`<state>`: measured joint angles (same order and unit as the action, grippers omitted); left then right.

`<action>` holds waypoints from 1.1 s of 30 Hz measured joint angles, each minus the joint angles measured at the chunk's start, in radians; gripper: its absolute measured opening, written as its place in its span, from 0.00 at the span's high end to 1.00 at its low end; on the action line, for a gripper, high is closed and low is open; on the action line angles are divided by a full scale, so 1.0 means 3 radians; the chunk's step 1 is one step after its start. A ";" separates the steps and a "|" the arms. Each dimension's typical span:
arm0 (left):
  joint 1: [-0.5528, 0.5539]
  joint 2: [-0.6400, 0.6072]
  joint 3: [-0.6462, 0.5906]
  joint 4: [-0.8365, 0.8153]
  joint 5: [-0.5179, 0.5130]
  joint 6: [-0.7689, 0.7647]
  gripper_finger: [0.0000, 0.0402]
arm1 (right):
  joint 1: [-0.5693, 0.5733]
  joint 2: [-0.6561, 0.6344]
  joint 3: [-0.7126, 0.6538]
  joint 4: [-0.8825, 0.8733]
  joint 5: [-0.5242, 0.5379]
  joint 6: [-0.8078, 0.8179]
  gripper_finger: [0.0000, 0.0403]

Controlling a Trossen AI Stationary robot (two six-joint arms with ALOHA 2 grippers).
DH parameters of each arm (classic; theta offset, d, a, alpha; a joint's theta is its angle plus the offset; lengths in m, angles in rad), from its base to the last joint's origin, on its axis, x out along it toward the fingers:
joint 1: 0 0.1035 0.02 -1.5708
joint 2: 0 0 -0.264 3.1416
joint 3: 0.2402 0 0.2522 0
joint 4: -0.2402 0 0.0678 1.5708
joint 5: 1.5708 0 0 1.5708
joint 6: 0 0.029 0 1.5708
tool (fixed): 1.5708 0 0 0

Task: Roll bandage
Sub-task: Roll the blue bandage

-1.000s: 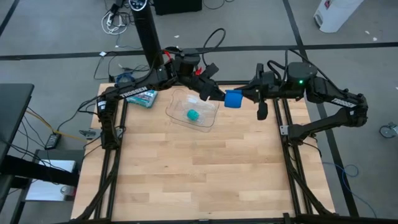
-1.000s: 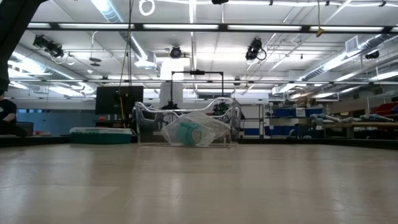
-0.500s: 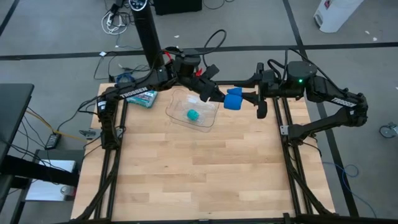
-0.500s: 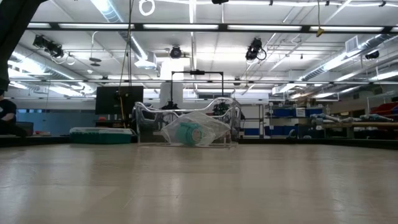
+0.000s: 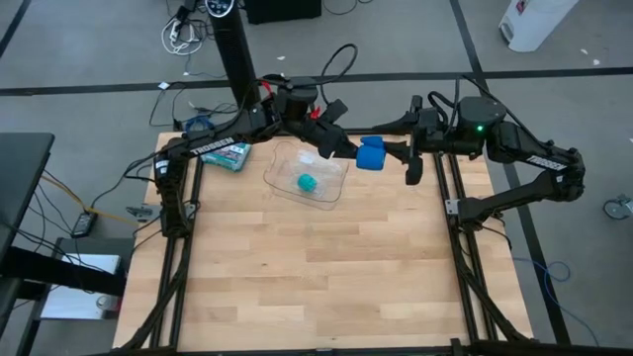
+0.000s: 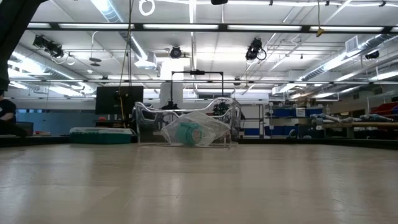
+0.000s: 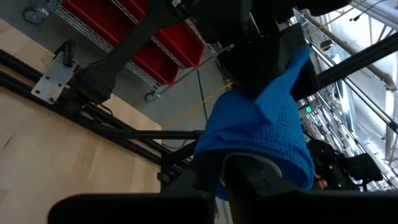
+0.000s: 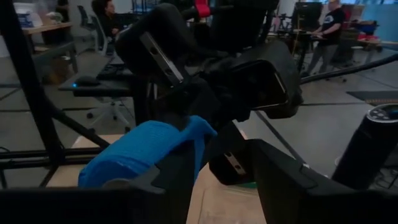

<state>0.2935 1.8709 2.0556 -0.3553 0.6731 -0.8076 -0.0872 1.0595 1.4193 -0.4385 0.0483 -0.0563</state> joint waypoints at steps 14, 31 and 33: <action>-0.0002 0.0006 0.0000 -0.0007 0.0032 -0.0053 0.94 | 0.0066 -0.0024 0.0000 0.0043 -0.0066 -0.0084 0.62; 0.0062 0.0018 -0.0009 0.0057 -0.0062 -0.0216 0.94 | 0.0309 -0.0028 0.0005 0.0010 -0.0094 0.0031 0.63; 0.0071 0.0014 -0.0008 0.0083 -0.0026 -0.0209 0.94 | 0.0341 -0.0064 0.0003 0.0132 -0.0019 0.0042 0.63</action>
<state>0.3149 1.8750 2.0533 -0.3304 0.6654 -0.8704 0.0151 1.0402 1.4200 -0.3988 0.0425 -0.0437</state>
